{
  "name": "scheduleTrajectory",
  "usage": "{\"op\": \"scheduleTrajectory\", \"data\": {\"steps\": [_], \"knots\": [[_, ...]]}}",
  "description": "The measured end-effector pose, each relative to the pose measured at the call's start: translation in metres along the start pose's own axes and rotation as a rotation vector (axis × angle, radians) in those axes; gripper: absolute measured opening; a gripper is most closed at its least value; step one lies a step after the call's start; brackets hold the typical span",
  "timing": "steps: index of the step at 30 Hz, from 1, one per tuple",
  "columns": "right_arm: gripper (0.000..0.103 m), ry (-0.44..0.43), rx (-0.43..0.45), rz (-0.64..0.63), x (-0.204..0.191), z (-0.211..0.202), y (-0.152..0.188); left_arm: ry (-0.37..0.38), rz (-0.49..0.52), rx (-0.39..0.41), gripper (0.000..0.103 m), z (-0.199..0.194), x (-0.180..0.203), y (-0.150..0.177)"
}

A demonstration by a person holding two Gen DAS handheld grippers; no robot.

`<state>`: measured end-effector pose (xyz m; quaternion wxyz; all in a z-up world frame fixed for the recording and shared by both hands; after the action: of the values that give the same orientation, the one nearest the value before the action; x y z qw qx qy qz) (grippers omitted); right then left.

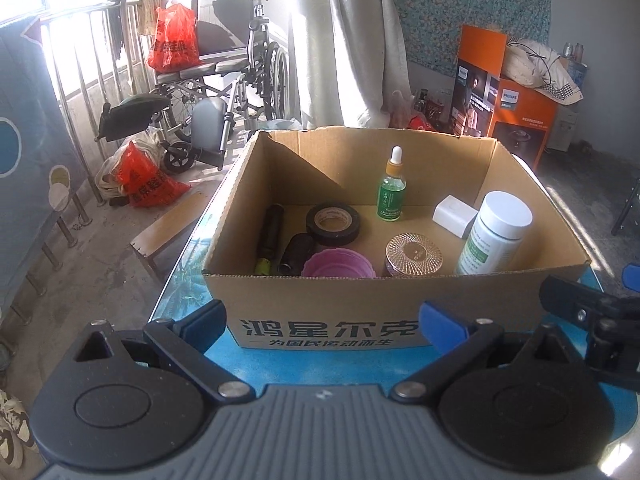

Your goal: Organize rigid objects

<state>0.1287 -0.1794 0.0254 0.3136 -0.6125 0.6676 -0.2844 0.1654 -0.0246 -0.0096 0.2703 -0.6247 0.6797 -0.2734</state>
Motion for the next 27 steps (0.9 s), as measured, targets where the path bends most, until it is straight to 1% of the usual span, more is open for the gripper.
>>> {"op": "scheduleTrajectory", "data": {"steps": [3,5,11,27], "knots": [[0.102,0.019,-0.033,-0.016,-0.010,0.015,0.001,-0.014,0.006,0.000,0.103,0.001,-0.002,0.000],[0.102,0.022,-0.039,-0.024,-0.011,0.020,0.002,-0.029,0.011,-0.003,0.103,0.003,-0.004,0.000],[0.102,0.038,-0.055,-0.032,-0.008,0.034,0.002,-0.021,0.006,-0.015,0.103,0.009,-0.006,-0.001],[0.102,0.030,-0.071,-0.026,-0.008,0.043,0.004,-0.029,0.001,-0.027,0.103,0.015,-0.011,-0.001]]}}
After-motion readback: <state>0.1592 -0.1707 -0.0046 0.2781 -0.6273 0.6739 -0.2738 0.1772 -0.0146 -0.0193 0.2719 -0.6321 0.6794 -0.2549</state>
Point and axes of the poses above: each gripper's, at about its wrist camera, not at the fingertips, and z roughly the way its jaws point, x to its right, y to its underside, the point moved 9 cm from there along z, roughly the way its jaws point
